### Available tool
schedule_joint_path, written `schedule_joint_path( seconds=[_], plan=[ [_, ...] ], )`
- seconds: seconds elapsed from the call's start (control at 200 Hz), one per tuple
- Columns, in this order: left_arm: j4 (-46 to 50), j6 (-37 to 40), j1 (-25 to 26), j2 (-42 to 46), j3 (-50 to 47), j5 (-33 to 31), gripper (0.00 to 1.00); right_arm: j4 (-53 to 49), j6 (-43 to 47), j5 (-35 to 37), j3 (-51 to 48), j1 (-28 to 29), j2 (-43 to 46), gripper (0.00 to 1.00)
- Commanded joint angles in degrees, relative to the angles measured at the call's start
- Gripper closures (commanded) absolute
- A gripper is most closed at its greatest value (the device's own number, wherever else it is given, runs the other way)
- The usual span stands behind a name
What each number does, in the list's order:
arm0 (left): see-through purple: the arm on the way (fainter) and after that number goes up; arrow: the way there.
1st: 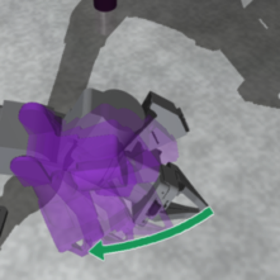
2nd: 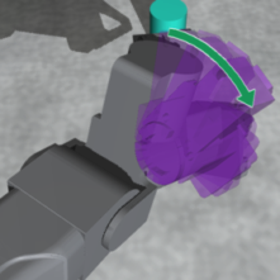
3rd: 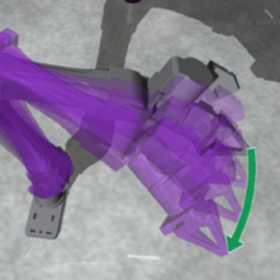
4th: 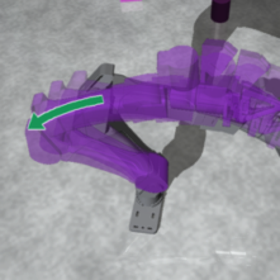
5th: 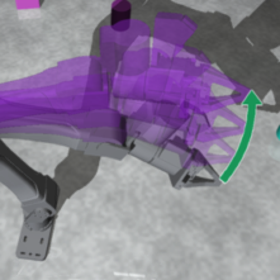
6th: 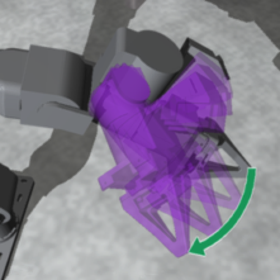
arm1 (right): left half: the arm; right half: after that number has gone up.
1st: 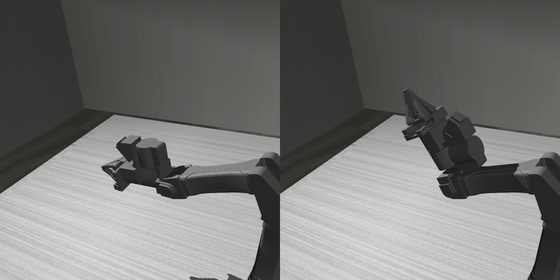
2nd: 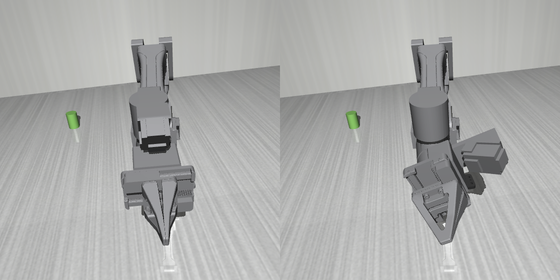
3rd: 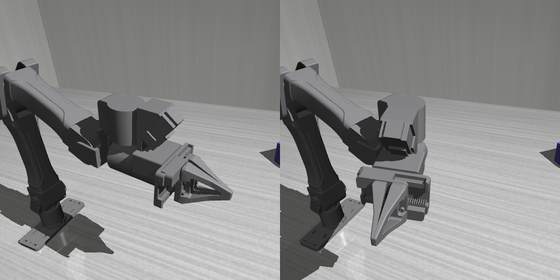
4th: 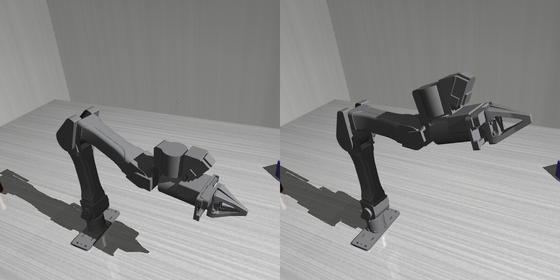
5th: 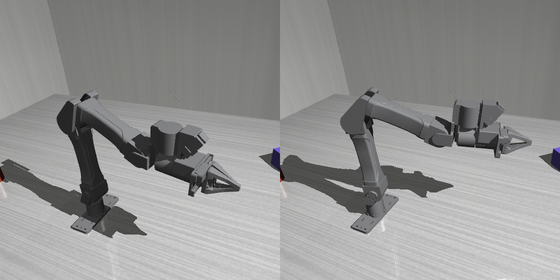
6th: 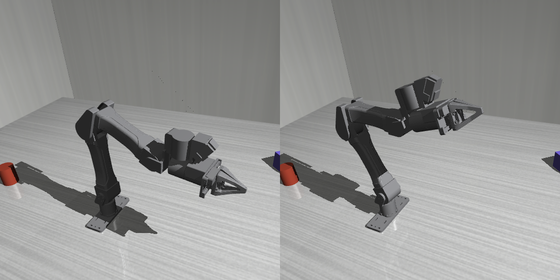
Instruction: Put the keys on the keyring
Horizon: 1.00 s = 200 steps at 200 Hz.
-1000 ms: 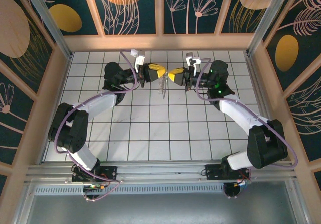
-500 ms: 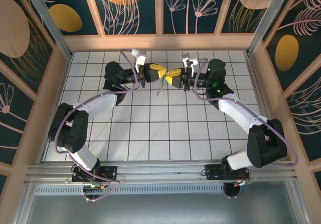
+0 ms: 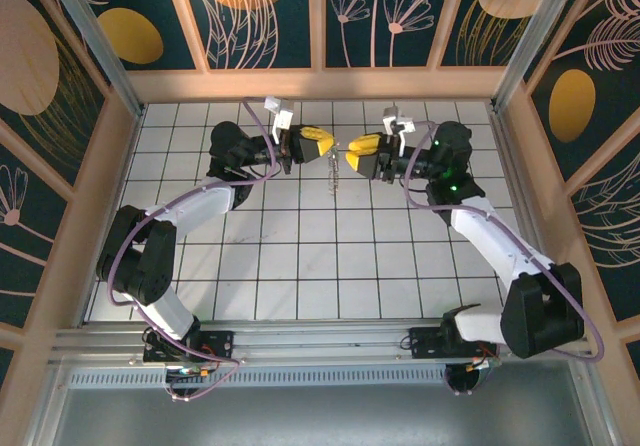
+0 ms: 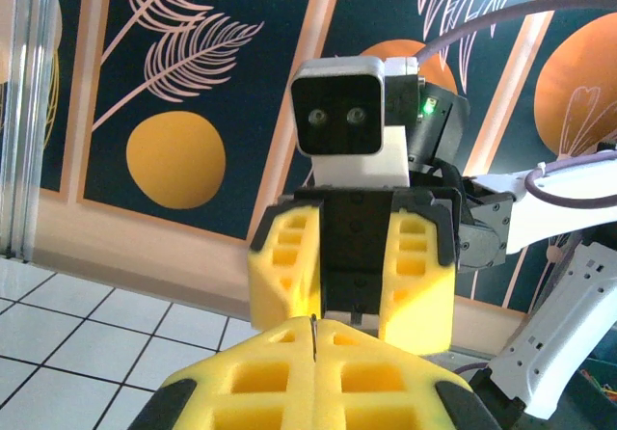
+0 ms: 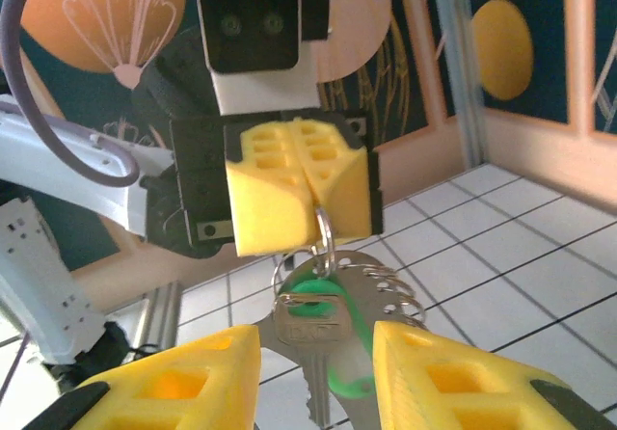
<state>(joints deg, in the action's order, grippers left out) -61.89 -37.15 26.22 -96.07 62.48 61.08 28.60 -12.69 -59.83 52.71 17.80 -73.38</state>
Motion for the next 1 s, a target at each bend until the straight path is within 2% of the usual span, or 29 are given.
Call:
schedule_joint_path(
  seconds=[0.0,0.22,0.671,0.836,0.996],
  plan=[
    [-1.5,1.3,0.2,0.1,1.9,0.5,1.00,6.8,-3.4,2.1,-1.1,-0.5,1.1,0.63],
    [-1.4,1.2,0.3,0.0,2.1,0.4,1.00,13.2,-7.3,4.3,-1.2,1.6,-1.8,0.54],
    [-1.1,1.4,0.6,0.4,2.0,0.4,1.00,17.9,-9.8,6.0,0.2,4.0,-6.7,0.54],
    [-1.0,1.5,0.6,0.6,1.8,0.3,1.00,17.9,-9.7,5.8,0.9,4.7,-8.0,0.57],
    [-0.8,1.8,0.6,0.6,1.8,0.2,1.00,17.8,-9.5,5.6,1.0,4.8,-8.2,0.74]
  ],
)
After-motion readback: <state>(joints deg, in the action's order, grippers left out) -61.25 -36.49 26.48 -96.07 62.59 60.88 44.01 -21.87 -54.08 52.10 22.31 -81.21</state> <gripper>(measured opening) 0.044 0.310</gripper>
